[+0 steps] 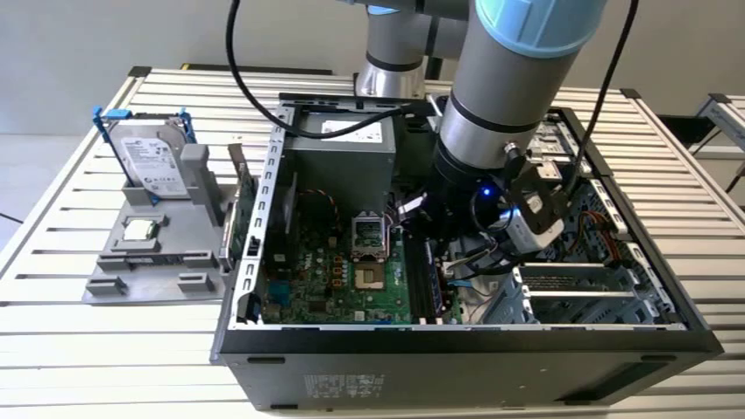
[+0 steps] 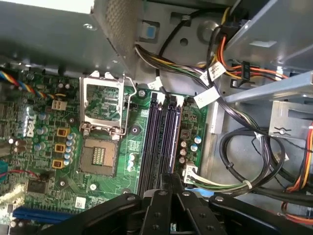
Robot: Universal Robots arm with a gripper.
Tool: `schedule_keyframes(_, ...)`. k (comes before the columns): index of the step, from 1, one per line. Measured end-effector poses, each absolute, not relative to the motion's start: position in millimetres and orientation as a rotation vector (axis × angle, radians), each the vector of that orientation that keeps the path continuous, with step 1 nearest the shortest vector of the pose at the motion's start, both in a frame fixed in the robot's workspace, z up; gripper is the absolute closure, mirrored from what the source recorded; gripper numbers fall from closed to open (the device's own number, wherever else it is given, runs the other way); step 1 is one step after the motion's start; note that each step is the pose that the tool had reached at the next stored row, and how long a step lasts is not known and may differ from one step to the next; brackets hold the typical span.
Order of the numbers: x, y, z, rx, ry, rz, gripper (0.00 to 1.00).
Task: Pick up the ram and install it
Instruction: 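Insert the ram into the slot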
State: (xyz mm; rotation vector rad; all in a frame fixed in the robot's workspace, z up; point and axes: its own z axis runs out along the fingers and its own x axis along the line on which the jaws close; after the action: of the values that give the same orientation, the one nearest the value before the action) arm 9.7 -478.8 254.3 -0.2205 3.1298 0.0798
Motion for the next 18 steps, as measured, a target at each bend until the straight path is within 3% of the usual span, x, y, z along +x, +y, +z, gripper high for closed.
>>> schedule_keyframes(18, 9.7, -478.7, 254.3, -0.563, 3.092, 0.08, 1.0)
